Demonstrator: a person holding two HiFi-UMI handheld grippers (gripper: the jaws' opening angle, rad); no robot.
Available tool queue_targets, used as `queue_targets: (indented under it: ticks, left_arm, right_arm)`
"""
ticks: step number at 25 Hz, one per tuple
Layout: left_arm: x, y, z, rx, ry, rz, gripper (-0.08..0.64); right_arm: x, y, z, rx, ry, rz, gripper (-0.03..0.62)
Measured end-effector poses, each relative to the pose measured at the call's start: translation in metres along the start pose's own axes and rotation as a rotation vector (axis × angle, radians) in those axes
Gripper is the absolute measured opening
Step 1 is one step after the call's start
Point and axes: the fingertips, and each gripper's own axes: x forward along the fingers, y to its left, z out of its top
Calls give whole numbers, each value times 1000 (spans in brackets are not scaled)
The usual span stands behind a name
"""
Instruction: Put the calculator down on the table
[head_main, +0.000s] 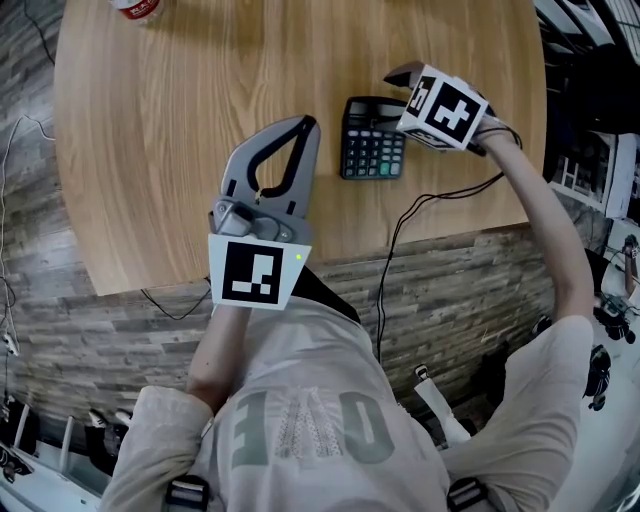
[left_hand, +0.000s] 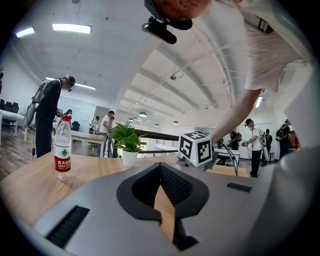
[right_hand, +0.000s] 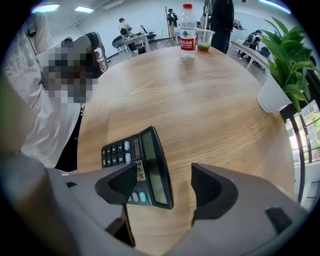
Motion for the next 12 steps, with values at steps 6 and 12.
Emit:
queue_targets:
  ticks: [6,12]
  left_arm:
    - [-10,-7,13,47,-22,-10,8]
    - [-17,-14,55,132,-108,-17,8]
  right_arm:
    - [-33,10,19,43,-93,-154,318]
    - [-137,-3,55,167,-435,-440,319]
